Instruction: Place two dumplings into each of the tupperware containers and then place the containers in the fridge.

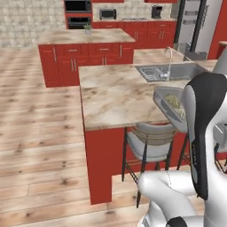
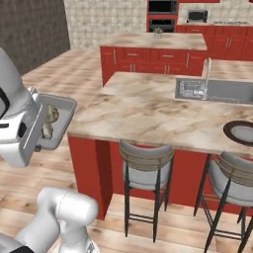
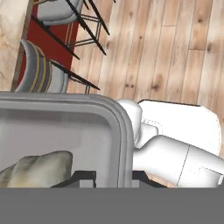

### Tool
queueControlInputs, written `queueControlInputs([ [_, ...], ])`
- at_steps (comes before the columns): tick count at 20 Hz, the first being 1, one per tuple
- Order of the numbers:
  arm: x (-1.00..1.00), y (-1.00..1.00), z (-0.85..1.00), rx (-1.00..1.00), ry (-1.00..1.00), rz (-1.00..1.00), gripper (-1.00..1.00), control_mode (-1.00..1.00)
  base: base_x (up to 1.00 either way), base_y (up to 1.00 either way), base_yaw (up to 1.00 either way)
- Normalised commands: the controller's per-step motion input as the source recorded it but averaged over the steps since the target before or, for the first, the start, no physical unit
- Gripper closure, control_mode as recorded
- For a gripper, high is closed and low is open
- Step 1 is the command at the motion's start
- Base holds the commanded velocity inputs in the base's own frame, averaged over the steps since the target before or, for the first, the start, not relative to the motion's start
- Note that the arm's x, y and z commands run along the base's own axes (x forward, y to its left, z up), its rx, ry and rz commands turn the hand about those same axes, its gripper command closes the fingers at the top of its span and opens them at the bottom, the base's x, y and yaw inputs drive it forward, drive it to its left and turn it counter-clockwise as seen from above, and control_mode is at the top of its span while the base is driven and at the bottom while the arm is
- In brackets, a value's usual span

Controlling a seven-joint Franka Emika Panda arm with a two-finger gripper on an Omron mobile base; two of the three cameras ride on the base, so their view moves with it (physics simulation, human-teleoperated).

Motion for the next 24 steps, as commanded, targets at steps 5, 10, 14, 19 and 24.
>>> queueControlInputs([
  [5, 0.00, 0.00, 0.00, 0.00, 0.00, 0.00, 1.00, 1.00, 0.30, 1.00, -0.01],
  [10, 0.00, 0.00, 0.00, 0.00, 0.00, 0.00, 1.00, 1.00, 0.59, 1.00, -0.01],
  [14, 0.00, 0.00, 0.00, 0.00, 0.00, 0.00, 1.00, 1.00, 0.17, 1.00, 0.00],
  [19, 0.00, 0.00, 0.00, 0.00, 0.00, 0.00, 1.00, 1.00, 0.10, 1.00, 0.00],
  [24, 0.00, 0.00, 0.00, 0.00, 0.00, 0.00, 1.00, 1.00, 0.99, 1.00, -0.03],
])
